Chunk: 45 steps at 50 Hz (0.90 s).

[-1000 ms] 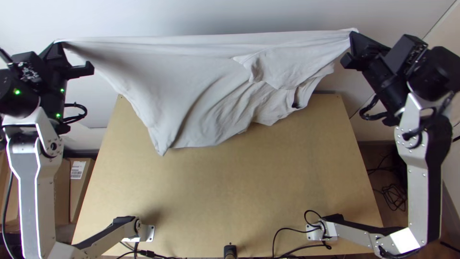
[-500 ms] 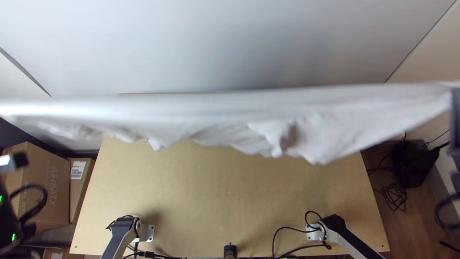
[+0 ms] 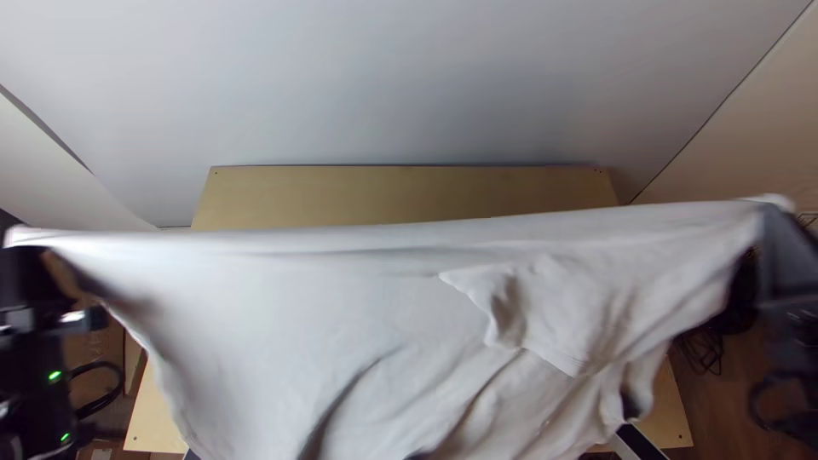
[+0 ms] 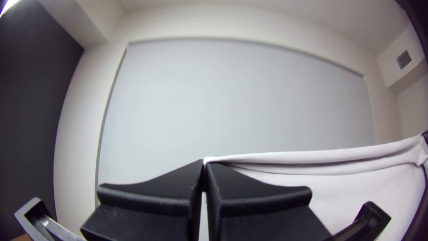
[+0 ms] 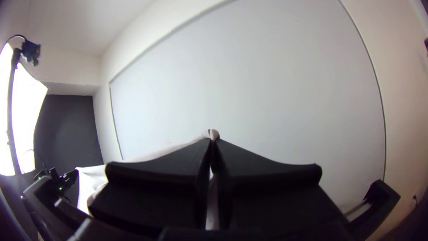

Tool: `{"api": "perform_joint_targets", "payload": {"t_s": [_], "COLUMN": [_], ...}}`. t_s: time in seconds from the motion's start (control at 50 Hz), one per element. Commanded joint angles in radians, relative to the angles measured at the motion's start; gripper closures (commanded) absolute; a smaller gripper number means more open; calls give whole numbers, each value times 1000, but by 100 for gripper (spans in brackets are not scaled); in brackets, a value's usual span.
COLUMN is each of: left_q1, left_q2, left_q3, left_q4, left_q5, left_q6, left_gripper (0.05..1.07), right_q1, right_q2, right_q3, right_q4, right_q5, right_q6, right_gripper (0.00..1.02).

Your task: Fold the t-shirt

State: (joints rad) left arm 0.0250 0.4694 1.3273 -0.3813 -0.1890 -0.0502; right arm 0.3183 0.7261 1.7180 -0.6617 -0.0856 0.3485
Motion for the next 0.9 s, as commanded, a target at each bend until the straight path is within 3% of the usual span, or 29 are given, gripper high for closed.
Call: {"api": "perform_joint_targets", "payload": {"t_s": [0.0,0.18,0.42,0.66,0.88], "left_q1": [-28,-91,-80,-36,-2], "left_q2": [-54,-144,-49,248,514], "left_q3": [-175,-524,-778,-810,-781], "left_q4": [-11,-2,130,357,558], "left_q5": [-27,5,109,160,172], "left_q6": [-25,-20,-40,-46,-46], "left_gripper": [105,105,105,105,105], "right_q1": [36,64,64,25,-53], "right_q2": [-90,-228,-148,142,473], "right_q3": [-285,-791,-1106,-1141,-1011], "right_q4": [68,171,361,613,712], "right_q5": [27,10,-23,-22,-26], "right_q6": [96,139,185,165,141], "right_gripper": [100,100,100,100,100]}}
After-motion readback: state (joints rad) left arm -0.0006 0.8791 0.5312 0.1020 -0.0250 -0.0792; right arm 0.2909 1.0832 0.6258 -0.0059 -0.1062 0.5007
